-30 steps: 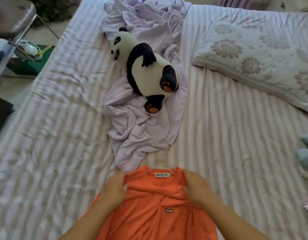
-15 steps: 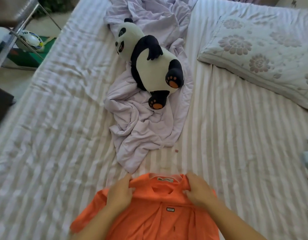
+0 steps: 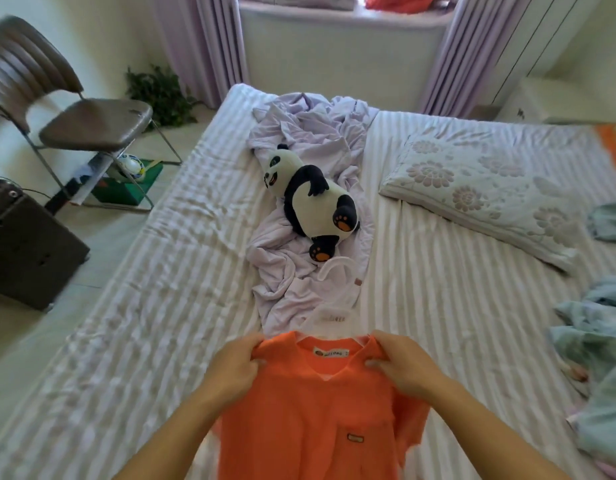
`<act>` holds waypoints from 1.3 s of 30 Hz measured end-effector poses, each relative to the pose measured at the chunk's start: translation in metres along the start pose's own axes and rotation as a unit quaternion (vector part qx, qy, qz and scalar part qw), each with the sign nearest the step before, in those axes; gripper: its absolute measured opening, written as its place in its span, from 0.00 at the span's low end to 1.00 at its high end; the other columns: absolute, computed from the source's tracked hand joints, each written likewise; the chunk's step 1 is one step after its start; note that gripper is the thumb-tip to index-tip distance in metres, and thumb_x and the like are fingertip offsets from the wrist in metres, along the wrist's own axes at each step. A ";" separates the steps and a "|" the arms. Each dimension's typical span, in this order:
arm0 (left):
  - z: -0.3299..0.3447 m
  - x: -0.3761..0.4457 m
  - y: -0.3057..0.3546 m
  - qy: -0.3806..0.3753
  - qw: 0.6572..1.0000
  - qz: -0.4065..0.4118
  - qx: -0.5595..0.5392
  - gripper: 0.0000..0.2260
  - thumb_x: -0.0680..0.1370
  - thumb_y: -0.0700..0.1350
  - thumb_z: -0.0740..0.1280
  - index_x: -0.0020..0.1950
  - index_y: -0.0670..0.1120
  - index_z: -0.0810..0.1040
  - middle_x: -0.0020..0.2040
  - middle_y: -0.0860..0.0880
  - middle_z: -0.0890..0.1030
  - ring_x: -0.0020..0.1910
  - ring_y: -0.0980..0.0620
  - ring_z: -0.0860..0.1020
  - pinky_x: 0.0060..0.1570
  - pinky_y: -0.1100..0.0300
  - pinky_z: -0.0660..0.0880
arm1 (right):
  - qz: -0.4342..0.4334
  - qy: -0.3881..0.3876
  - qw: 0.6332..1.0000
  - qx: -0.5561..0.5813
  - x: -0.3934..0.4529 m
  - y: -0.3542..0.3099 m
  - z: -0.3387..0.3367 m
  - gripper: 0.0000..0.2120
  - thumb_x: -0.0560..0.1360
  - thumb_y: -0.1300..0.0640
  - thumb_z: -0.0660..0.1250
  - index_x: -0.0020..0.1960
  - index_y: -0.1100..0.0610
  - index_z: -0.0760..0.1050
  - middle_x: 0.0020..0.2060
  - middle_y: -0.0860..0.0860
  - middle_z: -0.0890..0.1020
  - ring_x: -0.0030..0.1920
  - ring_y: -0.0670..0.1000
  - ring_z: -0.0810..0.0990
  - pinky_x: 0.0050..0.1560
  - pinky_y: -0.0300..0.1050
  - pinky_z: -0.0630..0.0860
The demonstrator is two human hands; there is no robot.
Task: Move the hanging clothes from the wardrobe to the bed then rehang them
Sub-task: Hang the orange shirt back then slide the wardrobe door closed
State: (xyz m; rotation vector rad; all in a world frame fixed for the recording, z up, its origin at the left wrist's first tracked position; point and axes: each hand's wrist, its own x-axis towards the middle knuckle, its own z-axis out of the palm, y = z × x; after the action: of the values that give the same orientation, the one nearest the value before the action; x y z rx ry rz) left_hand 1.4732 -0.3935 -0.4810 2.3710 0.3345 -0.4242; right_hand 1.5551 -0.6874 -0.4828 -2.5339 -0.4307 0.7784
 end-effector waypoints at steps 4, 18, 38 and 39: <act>-0.053 -0.062 0.021 -0.007 1.000 0.011 -0.004 0.15 0.73 0.37 0.69 0.35 0.54 0.70 0.33 0.55 0.74 0.33 0.60 0.72 0.37 0.62 0.67 | -0.033 -0.004 0.999 -0.018 -0.054 -0.051 -0.035 0.06 0.76 0.53 0.67 0.43 0.44 0.72 0.43 0.42 0.80 0.45 0.43 0.79 0.51 0.44 0.76; -0.197 -0.290 0.070 0.202 0.977 0.020 0.058 0.11 0.72 0.35 0.65 0.38 0.51 0.73 0.36 0.53 0.78 0.38 0.53 0.77 0.42 0.52 0.75 | -0.257 0.085 0.962 -0.040 -0.190 -0.219 -0.122 0.11 0.75 0.57 0.70 0.42 0.42 0.71 0.39 0.42 0.78 0.41 0.40 0.77 0.44 0.40 0.73; -0.128 -0.699 0.119 0.491 0.850 -0.191 0.003 0.09 0.73 0.41 0.73 0.43 0.54 0.77 0.39 0.54 0.79 0.39 0.55 0.77 0.37 0.61 0.68 | -0.611 -0.011 0.780 -0.138 -0.410 -0.378 -0.072 0.05 0.76 0.56 0.67 0.51 0.48 0.77 0.45 0.44 0.82 0.46 0.44 0.79 0.49 0.44 0.76; -0.120 -0.720 0.118 0.506 0.838 -0.204 -0.005 0.07 0.74 0.43 0.73 0.45 0.54 0.78 0.39 0.54 0.80 0.39 0.55 0.77 0.38 0.60 0.69 | -0.624 -0.022 0.770 -0.135 -0.425 -0.387 -0.062 0.05 0.76 0.56 0.67 0.49 0.47 0.76 0.43 0.43 0.81 0.44 0.42 0.78 0.46 0.42 0.75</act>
State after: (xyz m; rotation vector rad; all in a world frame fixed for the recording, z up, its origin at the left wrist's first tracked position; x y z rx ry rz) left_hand 0.8819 -0.4859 -0.0460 2.2982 1.3194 0.7149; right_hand 1.1936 -0.5553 -0.0513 -1.7514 -2.0334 0.2076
